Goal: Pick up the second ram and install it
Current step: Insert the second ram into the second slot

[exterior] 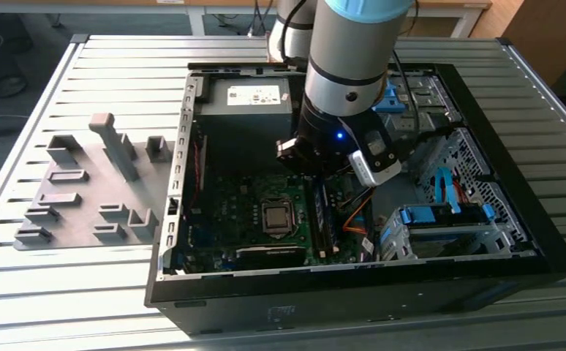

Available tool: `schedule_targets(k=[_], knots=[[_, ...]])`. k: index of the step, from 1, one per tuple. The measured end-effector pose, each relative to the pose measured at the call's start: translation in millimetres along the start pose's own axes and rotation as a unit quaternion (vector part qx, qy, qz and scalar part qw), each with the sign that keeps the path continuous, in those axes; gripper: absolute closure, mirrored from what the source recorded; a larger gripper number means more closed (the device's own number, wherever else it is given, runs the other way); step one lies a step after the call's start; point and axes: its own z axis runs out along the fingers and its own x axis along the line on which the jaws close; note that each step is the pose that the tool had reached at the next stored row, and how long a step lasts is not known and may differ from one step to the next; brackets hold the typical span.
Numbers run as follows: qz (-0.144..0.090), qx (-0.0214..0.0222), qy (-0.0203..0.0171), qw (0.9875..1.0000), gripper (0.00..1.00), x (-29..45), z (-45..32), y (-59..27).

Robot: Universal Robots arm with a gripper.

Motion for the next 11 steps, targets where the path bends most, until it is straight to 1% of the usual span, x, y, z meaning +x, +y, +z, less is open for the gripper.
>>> schedule_targets(k=[11], knots=[[0.002,-0.0001,0.0,1.0,0.86,-0.2,5.4,-2.4]])
